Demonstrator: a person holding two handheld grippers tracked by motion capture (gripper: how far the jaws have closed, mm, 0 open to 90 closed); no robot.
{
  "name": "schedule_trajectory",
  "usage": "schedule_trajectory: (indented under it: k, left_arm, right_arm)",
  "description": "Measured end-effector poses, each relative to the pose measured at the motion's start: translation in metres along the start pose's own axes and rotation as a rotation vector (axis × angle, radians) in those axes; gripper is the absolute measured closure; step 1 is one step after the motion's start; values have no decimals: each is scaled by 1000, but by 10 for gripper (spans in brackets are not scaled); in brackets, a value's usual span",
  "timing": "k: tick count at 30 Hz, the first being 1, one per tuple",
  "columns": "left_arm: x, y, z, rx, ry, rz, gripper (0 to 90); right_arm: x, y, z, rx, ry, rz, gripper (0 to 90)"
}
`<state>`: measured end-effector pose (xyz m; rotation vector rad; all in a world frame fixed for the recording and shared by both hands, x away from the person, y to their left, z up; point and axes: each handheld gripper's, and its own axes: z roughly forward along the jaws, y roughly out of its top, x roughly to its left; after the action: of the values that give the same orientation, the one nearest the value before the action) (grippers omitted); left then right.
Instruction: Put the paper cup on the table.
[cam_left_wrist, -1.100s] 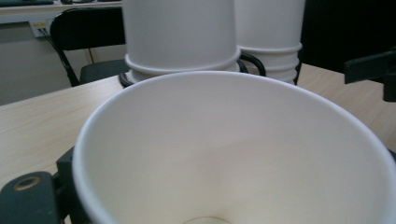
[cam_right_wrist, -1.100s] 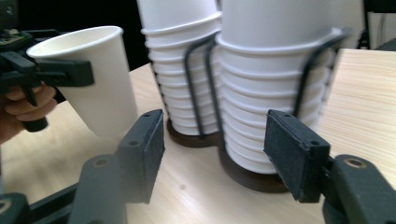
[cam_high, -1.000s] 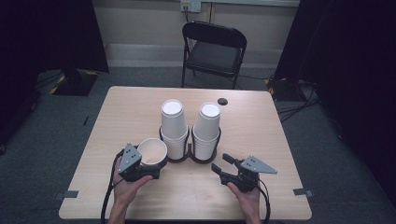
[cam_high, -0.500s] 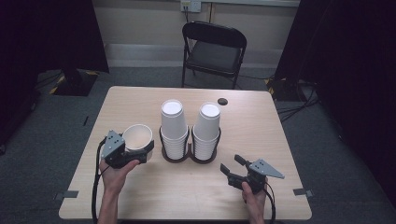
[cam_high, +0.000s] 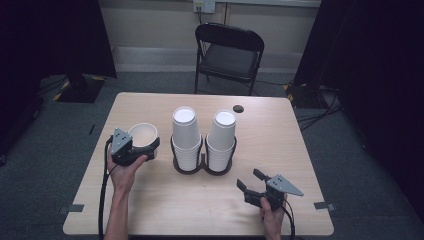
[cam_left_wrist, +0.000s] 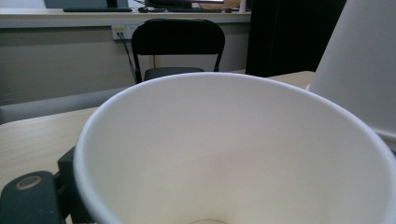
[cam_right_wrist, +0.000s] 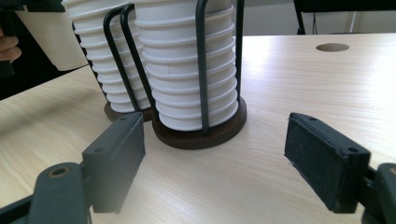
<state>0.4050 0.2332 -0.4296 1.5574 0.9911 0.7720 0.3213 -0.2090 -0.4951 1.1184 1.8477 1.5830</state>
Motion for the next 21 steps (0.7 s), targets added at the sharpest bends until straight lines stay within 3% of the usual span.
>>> schedule_trajectory:
  k: [1, 5, 8, 10, 15, 21]
  left_arm:
    - [1, 0, 2, 4, 6, 10, 90]
    - [5, -5, 10, 8, -4, -20, 87]
    - [5, -9, 18, 26, -5, -11, 85]
    - [7, -13, 24, 32, -15, -36, 81]
    - [9, -23, 35, 83, -45, -21, 78]
    - [8, -31, 43, 140, -30, -10, 76]
  right_arm:
    - [1, -1, -1, -14, -6, 4, 195]
    - [2, -1, -2, -23, -10, -3, 188]
    - [2, -1, -2, -20, -6, -5, 186]
    - [2, -1, -2, -18, -4, -6, 186]
    - [2, -1, -1, -5, 2, -10, 188]
    - [1, -1, 0, -3, 4, -4, 188]
